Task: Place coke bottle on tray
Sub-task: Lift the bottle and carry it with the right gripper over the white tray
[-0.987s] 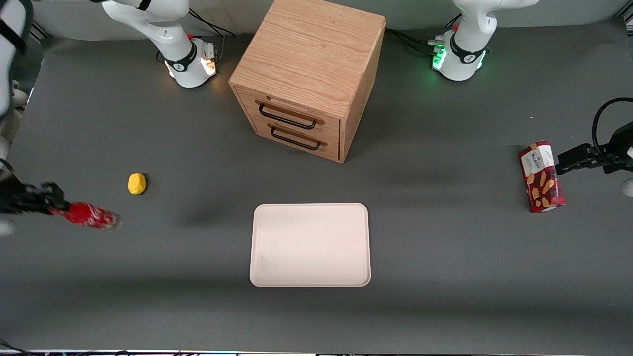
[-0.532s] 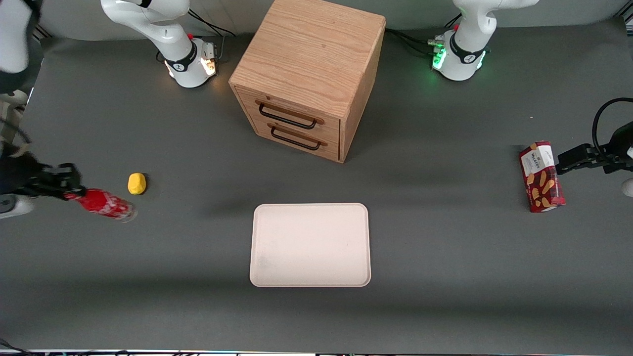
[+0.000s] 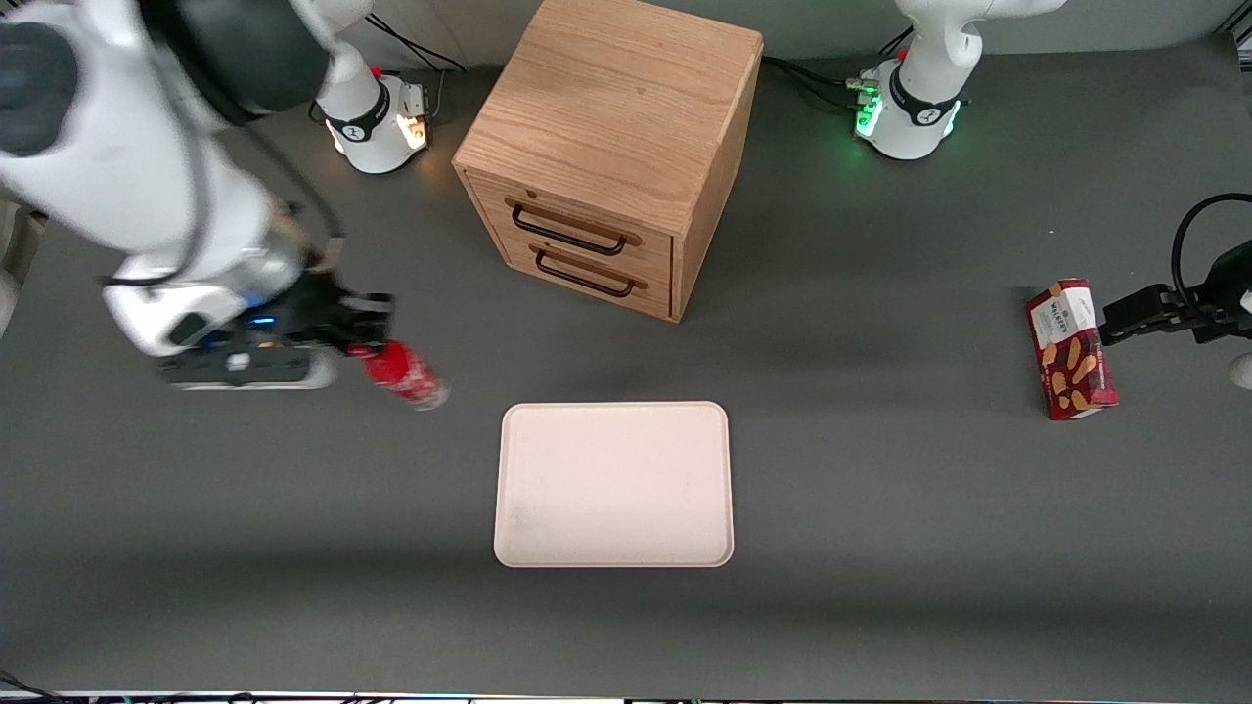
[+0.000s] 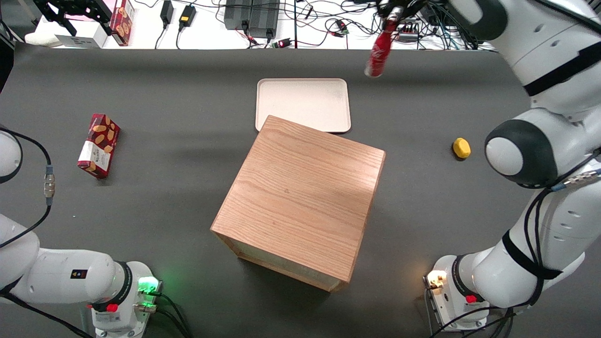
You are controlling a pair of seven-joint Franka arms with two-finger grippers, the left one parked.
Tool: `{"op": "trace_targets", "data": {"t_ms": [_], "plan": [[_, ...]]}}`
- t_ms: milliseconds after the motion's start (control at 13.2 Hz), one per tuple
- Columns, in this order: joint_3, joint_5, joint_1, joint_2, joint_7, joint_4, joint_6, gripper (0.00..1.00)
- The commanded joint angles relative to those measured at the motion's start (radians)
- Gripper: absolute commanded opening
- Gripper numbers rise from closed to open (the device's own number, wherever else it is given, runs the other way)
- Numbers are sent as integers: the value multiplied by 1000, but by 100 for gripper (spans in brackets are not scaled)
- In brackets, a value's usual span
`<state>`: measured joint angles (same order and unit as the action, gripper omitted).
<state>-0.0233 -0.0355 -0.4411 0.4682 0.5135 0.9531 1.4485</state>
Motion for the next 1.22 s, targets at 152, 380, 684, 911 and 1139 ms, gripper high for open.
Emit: {"op": "trace_targets", "data": {"t_ms": [152,380,684,911,1139], "plan": [[20,12,-33,92,119,-105,62,0],[16,13,-24,157,109,-105,154,0],[8,16,-2,263,74,-100,257,0],[3,19,9,328,59,-91,308,0],[-12,19,13,380,45,-80,371,0]]}}
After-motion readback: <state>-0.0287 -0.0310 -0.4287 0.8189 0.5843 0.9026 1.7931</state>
